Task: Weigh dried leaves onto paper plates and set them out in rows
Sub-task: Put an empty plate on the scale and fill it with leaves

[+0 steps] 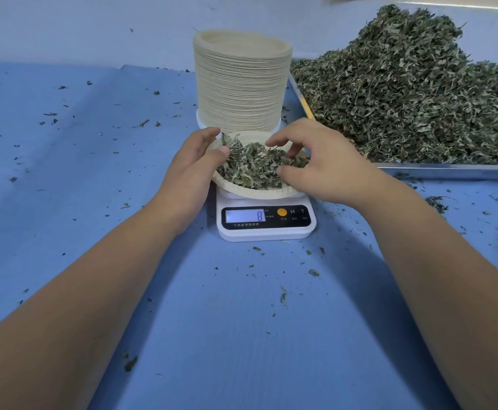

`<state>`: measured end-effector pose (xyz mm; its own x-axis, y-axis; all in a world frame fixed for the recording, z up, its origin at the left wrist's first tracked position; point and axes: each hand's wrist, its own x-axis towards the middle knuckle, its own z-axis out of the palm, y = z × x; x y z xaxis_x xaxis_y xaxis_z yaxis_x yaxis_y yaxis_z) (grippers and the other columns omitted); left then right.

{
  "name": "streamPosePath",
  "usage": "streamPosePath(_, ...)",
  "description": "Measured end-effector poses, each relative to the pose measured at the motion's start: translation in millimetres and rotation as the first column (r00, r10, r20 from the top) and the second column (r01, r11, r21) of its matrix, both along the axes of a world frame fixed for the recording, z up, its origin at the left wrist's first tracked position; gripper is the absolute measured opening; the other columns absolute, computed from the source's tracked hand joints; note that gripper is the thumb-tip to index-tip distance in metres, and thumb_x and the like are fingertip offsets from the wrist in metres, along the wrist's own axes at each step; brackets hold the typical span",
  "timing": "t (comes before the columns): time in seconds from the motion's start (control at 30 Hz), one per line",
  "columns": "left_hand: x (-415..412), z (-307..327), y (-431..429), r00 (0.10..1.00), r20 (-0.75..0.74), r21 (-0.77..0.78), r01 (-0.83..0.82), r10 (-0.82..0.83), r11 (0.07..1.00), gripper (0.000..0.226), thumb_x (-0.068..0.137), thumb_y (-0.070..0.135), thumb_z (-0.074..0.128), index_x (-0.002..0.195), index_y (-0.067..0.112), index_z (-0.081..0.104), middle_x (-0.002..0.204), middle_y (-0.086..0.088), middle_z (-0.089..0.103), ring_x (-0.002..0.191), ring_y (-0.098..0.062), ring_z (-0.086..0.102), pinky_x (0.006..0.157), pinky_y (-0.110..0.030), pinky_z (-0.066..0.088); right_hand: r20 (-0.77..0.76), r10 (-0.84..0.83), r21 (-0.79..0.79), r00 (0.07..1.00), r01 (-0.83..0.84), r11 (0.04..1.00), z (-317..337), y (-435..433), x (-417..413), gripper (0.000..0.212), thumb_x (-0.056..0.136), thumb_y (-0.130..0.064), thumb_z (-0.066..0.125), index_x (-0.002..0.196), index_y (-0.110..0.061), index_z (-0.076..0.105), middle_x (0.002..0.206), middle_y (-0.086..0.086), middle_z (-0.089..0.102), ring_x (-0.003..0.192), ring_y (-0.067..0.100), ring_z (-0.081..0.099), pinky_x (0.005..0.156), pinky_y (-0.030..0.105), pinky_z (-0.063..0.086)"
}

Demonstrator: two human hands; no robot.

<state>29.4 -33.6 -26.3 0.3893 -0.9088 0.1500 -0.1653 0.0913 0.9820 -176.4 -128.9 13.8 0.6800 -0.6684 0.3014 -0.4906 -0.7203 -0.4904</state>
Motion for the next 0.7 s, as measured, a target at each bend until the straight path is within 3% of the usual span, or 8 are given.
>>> streamPosePath(0.1,-0.1,-0.3,-0.1,1.000,0.003,0.001,-0.002,0.002,1.000,0.046,0.099,0.034,0.061,0.145,0.028,0.054,0.148,0.013,0.056,0.137,-0.004,0.050,0.122,-0.038,0.035,-0.002,-0.039,0.005,0.999,0.039,0.999,-0.7,0.1,1.0,0.026,0.087,-0.019,0.072,0.109,-0.034,0.070,0.103,-0.011,0.065,0.090,0.002,0.060,0.072,0.015,0.043)
streamPosePath(0.23,1.0,-1.2,-0.8,1.000,0.017,0.006,-0.011,0.011,1.000,0.040,0.105,0.027,0.058,0.144,0.028,0.055,0.147,0.014,0.056,0.136,-0.002,0.051,0.121,-0.037,0.036,0.034,-0.068,-0.005,0.997,0.068,0.998,0.2,2.4,1.8,0.022,0.088,-0.012,0.071,0.096,-0.032,0.075,0.081,-0.009,0.070,0.080,0.003,0.062,0.065,0.002,0.040)
streamPosePath(0.37,0.4,-1.0,-0.8,1.000,0.021,0.011,-0.007,0.006,1.000,0.040,0.105,0.027,0.058,0.144,0.028,0.055,0.146,0.013,0.057,0.135,-0.002,0.051,0.120,-0.032,0.036,0.085,-0.072,-0.038,0.994,0.075,0.996,3.9,5.2,2.1,0.020,0.089,-0.007,0.069,0.090,-0.026,0.076,0.080,-0.016,0.069,0.078,0.004,0.064,0.066,0.002,0.041)
streamPosePath(0.5,1.1,0.2,-0.3,0.999,0.033,0.016,-0.004,0.004,1.000,0.040,0.105,0.028,0.058,0.145,0.029,0.055,0.146,0.015,0.057,0.135,0.001,0.050,0.116,-0.025,0.035,0.162,-0.088,-0.042,0.983,0.096,0.995,10.1,8.0,1.6,0.015,0.089,-0.006,0.069,0.092,-0.018,0.078,0.078,-0.019,0.065,0.066,-0.010,0.058,0.066,0.001,0.039)
streamPosePath(0.57,1.9,-0.1,-0.4,0.999,0.039,0.017,-0.005,0.005,1.000,0.040,0.104,0.031,0.059,0.144,0.031,0.055,0.144,0.017,0.057,0.133,0.003,0.051,0.114,-0.026,0.036,0.171,-0.067,-0.028,0.983,0.073,0.997,14.6,11.0,4.5,0.014,0.090,-0.012,0.070,0.099,-0.021,0.076,0.083,-0.017,0.067,0.070,-0.008,0.059,0.068,0.004,0.040)
streamPosePath(0.63,1.9,0.1,-0.7,0.999,0.049,0.016,-0.012,0.012,1.000,0.044,0.099,0.040,0.058,0.142,0.034,0.057,0.139,0.023,0.059,0.125,0.011,0.053,0.108,-0.025,0.039,0.105,-0.040,0.007,0.994,0.040,0.999,19.3,12.6,11.0,0.018,0.093,-0.030,0.069,0.111,-0.031,0.071,0.099,-0.017,0.068,0.080,-0.001,0.061,0.072,0.011,0.045)
streamPosePath(0.7,1.4,0.8,-0.6,0.999,0.039,0.025,-0.023,0.022,0.999,0.049,0.087,0.051,0.053,0.135,0.041,0.060,0.137,0.022,0.060,0.126,0.006,0.054,0.112,-0.032,0.041,0.001,-0.013,0.046,1.000,0.013,0.999,21.4,13.3,20.9,0.027,0.093,-0.048,0.064,0.119,-0.040,0.066,0.108,-0.020,0.065,0.081,-0.002,0.058,0.075,0.016,0.044)
